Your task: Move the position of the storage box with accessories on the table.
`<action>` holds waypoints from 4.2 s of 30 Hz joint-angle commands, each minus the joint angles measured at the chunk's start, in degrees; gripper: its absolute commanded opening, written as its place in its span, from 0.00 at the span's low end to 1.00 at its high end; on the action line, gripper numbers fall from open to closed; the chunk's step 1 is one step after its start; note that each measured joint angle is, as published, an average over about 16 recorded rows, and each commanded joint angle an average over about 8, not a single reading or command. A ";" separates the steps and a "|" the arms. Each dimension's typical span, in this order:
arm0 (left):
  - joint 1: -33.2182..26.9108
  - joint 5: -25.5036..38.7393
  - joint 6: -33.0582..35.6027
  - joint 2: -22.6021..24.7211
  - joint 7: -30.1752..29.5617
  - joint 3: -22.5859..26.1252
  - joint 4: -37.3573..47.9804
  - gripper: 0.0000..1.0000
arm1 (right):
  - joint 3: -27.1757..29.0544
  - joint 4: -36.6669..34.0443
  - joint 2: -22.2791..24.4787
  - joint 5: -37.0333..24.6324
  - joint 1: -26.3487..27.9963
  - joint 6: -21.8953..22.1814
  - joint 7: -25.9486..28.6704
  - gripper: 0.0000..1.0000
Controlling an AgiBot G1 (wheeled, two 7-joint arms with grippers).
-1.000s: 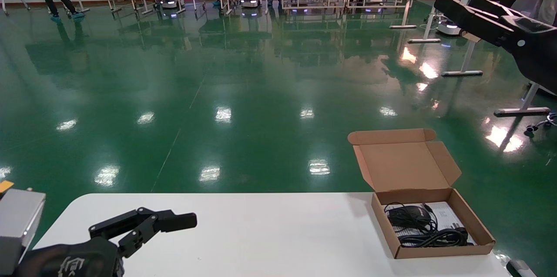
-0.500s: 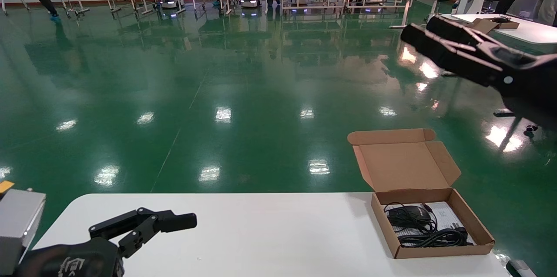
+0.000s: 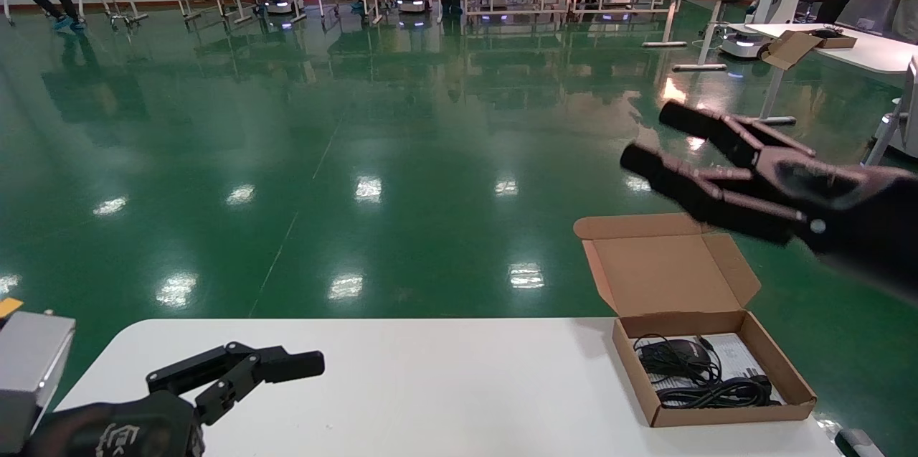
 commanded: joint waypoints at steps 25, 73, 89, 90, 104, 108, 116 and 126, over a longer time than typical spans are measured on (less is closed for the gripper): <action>0.00 0.00 0.00 0.00 0.00 0.00 0.00 1.00 | 7.73 27.27 7.46 -6.51 -17.47 -9.26 6.78 1.00; 0.01 -0.01 -0.02 0.00 0.00 0.00 0.02 1.00 | 9.26 32.58 8.95 -7.78 -20.91 -11.08 8.12 1.00; 0.02 -0.01 -0.02 0.00 0.00 0.00 0.02 1.00 | 9.22 32.51 8.90 -7.75 -20.85 -11.02 8.08 1.00; 0.02 -0.01 -0.02 0.00 0.00 0.00 0.02 1.00 | 9.22 32.51 8.90 -7.75 -20.85 -11.01 8.07 1.00; 0.02 -0.01 -0.02 0.00 0.00 0.00 0.02 1.00 | 9.21 32.47 8.90 -7.74 -20.82 -11.01 8.07 1.00; 0.02 -0.01 -0.02 0.00 0.00 0.00 0.02 1.00 | 9.21 32.46 8.90 -7.74 -20.82 -11.00 8.07 1.00; 0.02 -0.01 -0.02 0.00 0.00 0.00 0.02 1.00 | 9.21 32.46 8.90 -7.74 -20.82 -11.00 8.08 1.00; 0.01 -0.01 -0.02 0.00 0.00 0.00 0.02 1.00 | 9.21 32.46 8.89 -7.74 -20.82 -11.01 8.08 1.00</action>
